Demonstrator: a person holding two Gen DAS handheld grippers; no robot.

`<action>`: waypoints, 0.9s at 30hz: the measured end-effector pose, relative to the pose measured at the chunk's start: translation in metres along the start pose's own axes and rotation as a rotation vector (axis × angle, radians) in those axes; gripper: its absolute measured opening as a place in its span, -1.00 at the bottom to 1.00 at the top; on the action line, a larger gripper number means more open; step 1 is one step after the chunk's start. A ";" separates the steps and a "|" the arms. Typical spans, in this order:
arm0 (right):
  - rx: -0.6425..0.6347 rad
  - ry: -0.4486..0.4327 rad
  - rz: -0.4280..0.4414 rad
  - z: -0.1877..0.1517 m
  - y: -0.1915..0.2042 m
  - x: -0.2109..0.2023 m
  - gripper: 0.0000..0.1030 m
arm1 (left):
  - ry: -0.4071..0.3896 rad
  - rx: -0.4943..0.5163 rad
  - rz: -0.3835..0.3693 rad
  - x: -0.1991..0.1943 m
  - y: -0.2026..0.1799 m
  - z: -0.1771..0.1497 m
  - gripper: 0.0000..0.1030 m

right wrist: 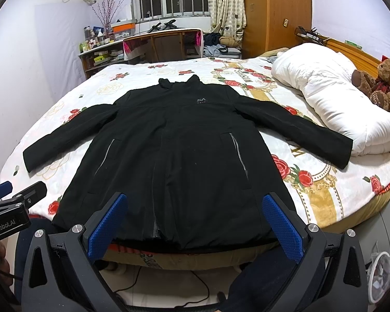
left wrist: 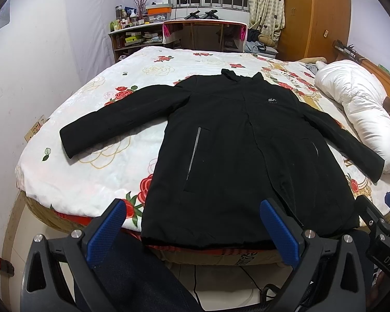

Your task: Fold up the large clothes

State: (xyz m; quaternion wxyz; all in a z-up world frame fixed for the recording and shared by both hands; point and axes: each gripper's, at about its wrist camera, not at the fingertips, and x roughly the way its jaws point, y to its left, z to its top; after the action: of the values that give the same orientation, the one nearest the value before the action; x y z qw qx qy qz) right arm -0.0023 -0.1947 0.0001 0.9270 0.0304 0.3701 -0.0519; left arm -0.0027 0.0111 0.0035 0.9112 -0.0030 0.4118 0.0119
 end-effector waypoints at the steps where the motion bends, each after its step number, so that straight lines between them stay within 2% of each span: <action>1: 0.000 0.000 0.000 0.000 0.000 0.000 1.00 | 0.000 0.000 0.001 0.000 0.000 0.000 1.00; 17: -0.032 -0.012 0.001 0.010 0.008 0.007 1.00 | -0.004 -0.021 -0.005 0.014 0.017 0.013 1.00; 22: -0.136 -0.060 0.072 0.035 0.036 0.027 1.00 | -0.012 -0.090 -0.044 0.024 0.056 0.033 1.00; 27: -0.255 -0.082 0.178 0.070 0.084 0.062 1.00 | -0.034 -0.168 0.028 0.040 0.113 0.050 1.00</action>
State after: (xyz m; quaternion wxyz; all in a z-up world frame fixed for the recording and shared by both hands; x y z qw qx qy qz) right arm 0.0999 -0.1223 0.0092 0.9387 -0.0570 0.3314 0.0765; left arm 0.0584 0.1258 0.0066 0.9143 -0.0736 0.3939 0.0590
